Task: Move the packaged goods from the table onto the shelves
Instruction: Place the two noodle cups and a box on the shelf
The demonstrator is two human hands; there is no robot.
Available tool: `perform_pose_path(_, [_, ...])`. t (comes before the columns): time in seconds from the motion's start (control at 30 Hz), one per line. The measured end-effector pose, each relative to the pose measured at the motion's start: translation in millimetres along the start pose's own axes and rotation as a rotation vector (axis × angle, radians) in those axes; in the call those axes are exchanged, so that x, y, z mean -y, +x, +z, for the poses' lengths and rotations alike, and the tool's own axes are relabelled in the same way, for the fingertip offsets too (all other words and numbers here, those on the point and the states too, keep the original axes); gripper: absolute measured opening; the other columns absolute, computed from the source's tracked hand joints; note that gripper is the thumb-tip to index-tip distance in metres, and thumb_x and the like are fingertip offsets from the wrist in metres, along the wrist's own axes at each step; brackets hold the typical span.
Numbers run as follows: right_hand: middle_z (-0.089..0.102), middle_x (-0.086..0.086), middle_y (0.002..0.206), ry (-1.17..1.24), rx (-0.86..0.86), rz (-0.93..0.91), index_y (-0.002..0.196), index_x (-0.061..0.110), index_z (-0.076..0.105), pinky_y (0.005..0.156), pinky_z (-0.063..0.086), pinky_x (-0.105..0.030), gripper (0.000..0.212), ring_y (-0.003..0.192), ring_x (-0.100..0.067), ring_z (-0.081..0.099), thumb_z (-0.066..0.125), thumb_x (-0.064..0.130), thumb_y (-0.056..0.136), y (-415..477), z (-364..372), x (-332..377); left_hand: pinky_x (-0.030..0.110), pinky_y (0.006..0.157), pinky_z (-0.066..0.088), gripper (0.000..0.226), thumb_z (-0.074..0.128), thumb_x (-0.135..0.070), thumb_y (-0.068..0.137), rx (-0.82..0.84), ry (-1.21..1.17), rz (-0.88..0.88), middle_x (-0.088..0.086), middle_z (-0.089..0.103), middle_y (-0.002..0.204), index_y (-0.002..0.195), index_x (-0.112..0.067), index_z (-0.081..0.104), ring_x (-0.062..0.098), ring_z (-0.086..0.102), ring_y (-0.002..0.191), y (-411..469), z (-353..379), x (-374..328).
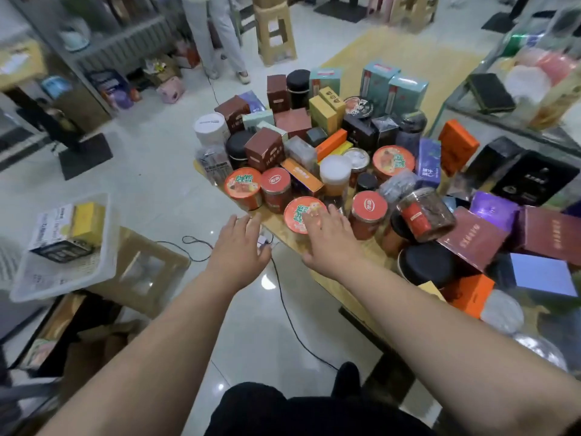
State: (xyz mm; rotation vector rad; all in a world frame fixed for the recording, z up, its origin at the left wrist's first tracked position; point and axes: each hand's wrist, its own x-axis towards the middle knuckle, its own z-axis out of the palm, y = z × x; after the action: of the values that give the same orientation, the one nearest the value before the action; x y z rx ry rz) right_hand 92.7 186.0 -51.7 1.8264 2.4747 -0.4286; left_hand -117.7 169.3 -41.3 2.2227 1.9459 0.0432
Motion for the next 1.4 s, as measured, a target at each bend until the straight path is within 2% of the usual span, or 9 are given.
perform_pose_path(0.3, [0.010,-0.021,0.165,-0.052,0.176,0.102,0.158,0.020,0.017,0.118,0.021,-0.051,0.095,0.152,-0.040,0.007,0.060,0.065,0.085,101,24,-2,0.041,0.117,0.026,0.078,0.060,-0.036,0.094,0.132,-0.100,-0.173,0.015,0.034,0.155,0.159,-0.012,0.021,0.032,0.028,0.143,92,12,61])
perform_pose_path(0.5, [0.027,-0.015,0.152,-0.062,0.166,0.189,0.145,0.023,0.032,0.108,0.032,-0.047,0.085,0.142,-0.036,0.026,0.067,0.061,0.077,128,43,10,0.047,0.115,0.030,0.097,0.069,-0.043,0.085,0.208,-0.158,-0.231,0.017,0.017,0.161,0.160,-0.031,0.008,0.038,0.020,0.145,177,17,118])
perform_pose_path(0.63, [0.024,-0.010,0.157,-0.070,0.153,0.255,0.149,0.029,0.028,0.111,0.030,-0.048,0.090,0.144,-0.034,0.020,0.067,0.062,0.075,137,48,6,0.051,0.113,0.035,0.117,0.081,-0.060,0.066,0.272,-0.186,-0.218,0.019,0.025,0.155,0.158,-0.032,0.014,0.041,0.031,0.140,232,29,143])
perform_pose_path(0.8, [0.017,-0.012,0.159,-0.097,0.188,0.325,0.149,0.038,0.024,0.112,0.026,-0.054,0.096,0.144,-0.040,0.020,0.072,0.065,0.070,142,55,5,0.051,0.111,0.037,0.125,0.092,-0.056,0.053,0.351,-0.141,-0.091,0.015,0.025,0.151,0.149,-0.022,0.019,0.037,0.029,0.138,262,50,146])
perform_pose_path(0.97, [0.027,-0.010,0.151,-0.068,0.144,0.285,0.143,0.038,0.032,0.107,0.028,-0.052,0.090,0.136,-0.036,0.030,0.071,0.063,0.066,144,56,5,0.047,0.104,0.041,0.106,0.091,-0.045,0.057,0.240,-0.211,-0.082,0.015,0.027,0.144,0.141,-0.020,0.030,0.038,0.032,0.133,254,62,143])
perform_pose_path(1.13, [0.032,-0.008,0.145,0.186,0.070,0.142,0.141,0.034,0.046,0.104,0.042,-0.051,0.085,0.137,-0.033,0.030,0.076,0.057,0.065,138,45,0,0.044,0.099,0.049,0.096,0.087,-0.059,0.053,0.187,-0.380,-0.157,0.004,0.034,0.139,0.131,-0.031,0.039,0.031,0.047,0.123,211,45,158])
perform_pose_path(1.2, [0.032,-0.007,0.146,0.308,0.060,0.074,0.141,0.033,0.051,0.104,0.043,-0.043,0.082,0.138,-0.030,0.031,0.079,0.053,0.067,131,35,-3,0.034,0.093,0.049,0.093,0.084,-0.064,0.048,0.189,-0.486,-0.187,-0.002,0.036,0.134,0.126,-0.036,0.042,0.022,0.049,0.117,184,27,156])
perform_pose_path(1.27, [0.033,-0.003,0.145,0.430,0.060,0.028,0.140,0.034,0.055,0.100,0.041,-0.032,0.081,0.135,-0.023,0.036,0.075,0.059,0.065,121,22,-4,0.025,0.085,0.047,0.084,0.089,-0.051,0.051,0.227,-0.559,-0.211,-0.004,0.038,0.133,0.120,-0.042,0.043,0.016,0.047,0.114,155,10,153])
perform_pose_path(1.4, [0.032,0.011,0.133,0.703,0.145,-0.084,0.132,0.043,0.060,0.108,0.044,-0.039,0.076,0.127,-0.012,0.043,0.086,0.052,0.062,109,6,-7,0.038,0.083,0.057,0.069,0.090,-0.040,0.055,0.298,-0.682,-0.275,-0.004,0.051,0.128,0.110,-0.050,0.050,0.016,0.061,0.106,94,-12,134])
